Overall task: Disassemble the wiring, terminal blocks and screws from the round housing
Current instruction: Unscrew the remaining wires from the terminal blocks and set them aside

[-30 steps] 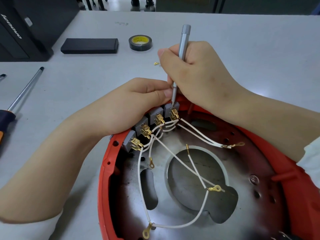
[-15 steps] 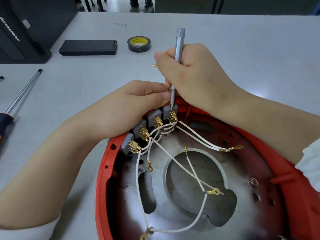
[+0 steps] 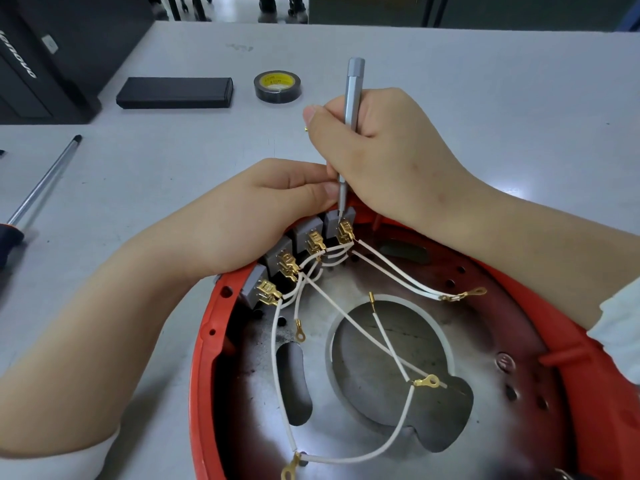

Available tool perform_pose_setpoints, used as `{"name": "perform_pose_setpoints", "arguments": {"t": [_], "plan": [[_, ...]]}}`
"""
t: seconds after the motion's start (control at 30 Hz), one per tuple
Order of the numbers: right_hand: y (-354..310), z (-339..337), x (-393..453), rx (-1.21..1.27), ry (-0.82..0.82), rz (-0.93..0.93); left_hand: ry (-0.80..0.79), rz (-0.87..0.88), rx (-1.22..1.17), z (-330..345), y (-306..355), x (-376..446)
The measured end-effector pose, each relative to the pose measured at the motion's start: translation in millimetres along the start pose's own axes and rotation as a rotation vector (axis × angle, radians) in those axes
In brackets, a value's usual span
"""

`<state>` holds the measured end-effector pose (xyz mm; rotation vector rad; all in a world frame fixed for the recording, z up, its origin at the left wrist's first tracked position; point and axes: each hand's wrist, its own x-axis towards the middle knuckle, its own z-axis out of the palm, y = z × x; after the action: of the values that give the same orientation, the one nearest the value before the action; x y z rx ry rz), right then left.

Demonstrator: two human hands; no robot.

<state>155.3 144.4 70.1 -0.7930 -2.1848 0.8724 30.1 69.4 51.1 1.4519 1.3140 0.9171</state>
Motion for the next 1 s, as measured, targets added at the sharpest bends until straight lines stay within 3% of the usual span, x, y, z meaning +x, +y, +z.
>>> {"name": "perform_pose_setpoints", "arguments": {"t": [0.87, 1.0], "plan": [[0.6, -2.7, 0.6, 0.019, -0.054, 0.026, 0.016, -0.032, 0.012, -0.1, 1.2, -0.5], [0.5, -10.2, -2.4, 0.169, -0.004, 0.018, 0.03, -0.044, 0.013, 2.6, 3.8, -3.1]]}}
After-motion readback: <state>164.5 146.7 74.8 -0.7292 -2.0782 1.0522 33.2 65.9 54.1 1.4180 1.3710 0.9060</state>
